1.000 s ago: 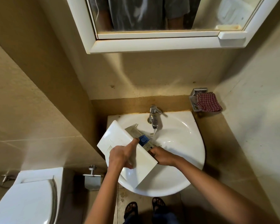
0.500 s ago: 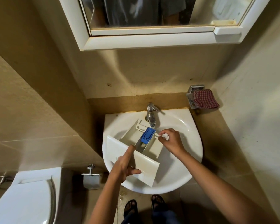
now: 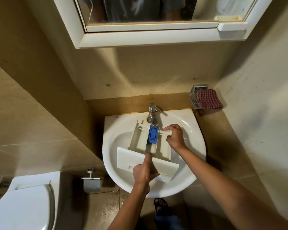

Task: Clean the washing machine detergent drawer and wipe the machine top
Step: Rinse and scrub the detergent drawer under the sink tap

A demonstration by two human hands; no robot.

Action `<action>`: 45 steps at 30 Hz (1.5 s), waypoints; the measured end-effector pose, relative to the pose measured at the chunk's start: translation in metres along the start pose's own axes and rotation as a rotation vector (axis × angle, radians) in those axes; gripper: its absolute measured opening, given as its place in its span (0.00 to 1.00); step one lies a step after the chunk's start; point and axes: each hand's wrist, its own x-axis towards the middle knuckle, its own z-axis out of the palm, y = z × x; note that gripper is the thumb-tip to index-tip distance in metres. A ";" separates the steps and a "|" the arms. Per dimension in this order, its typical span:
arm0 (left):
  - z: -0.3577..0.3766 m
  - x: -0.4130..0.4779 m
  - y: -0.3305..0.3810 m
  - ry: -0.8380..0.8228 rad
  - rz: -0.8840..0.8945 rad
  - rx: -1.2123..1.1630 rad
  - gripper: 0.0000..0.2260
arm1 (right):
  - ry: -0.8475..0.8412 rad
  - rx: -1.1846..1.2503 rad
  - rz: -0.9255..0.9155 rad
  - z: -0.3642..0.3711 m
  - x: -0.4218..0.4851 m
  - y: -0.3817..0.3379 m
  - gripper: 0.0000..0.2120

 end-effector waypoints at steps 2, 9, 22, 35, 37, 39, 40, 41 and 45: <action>0.002 0.000 -0.004 -0.007 0.019 -0.020 0.31 | -0.003 0.002 0.004 0.000 0.002 0.001 0.22; -0.007 0.010 -0.020 -0.013 0.018 0.001 0.25 | 0.019 -0.001 -0.038 0.006 -0.002 0.005 0.22; -0.021 0.021 -0.026 -0.048 -0.019 -0.056 0.30 | 0.021 -0.073 -0.094 0.012 -0.011 0.007 0.18; -0.016 0.021 -0.021 -0.052 -0.015 -0.051 0.26 | 0.034 -0.075 -0.053 0.014 -0.007 0.005 0.21; -0.020 0.023 -0.024 -0.081 -0.017 -0.079 0.24 | 0.063 -0.065 -0.051 0.016 -0.010 0.004 0.22; -0.026 0.026 -0.029 -0.111 -0.025 -0.115 0.21 | 0.094 -0.068 -0.066 0.018 -0.013 0.005 0.22; -0.028 0.028 -0.030 -0.121 -0.029 -0.134 0.20 | 0.105 -0.072 -0.077 0.019 -0.015 0.006 0.22; -0.030 0.029 -0.031 -0.128 -0.033 -0.147 0.20 | 0.108 -0.076 -0.085 0.020 -0.016 0.007 0.22; -0.031 0.033 -0.031 -0.155 -0.047 -0.170 0.22 | 0.096 -0.086 -0.087 0.019 -0.016 0.007 0.21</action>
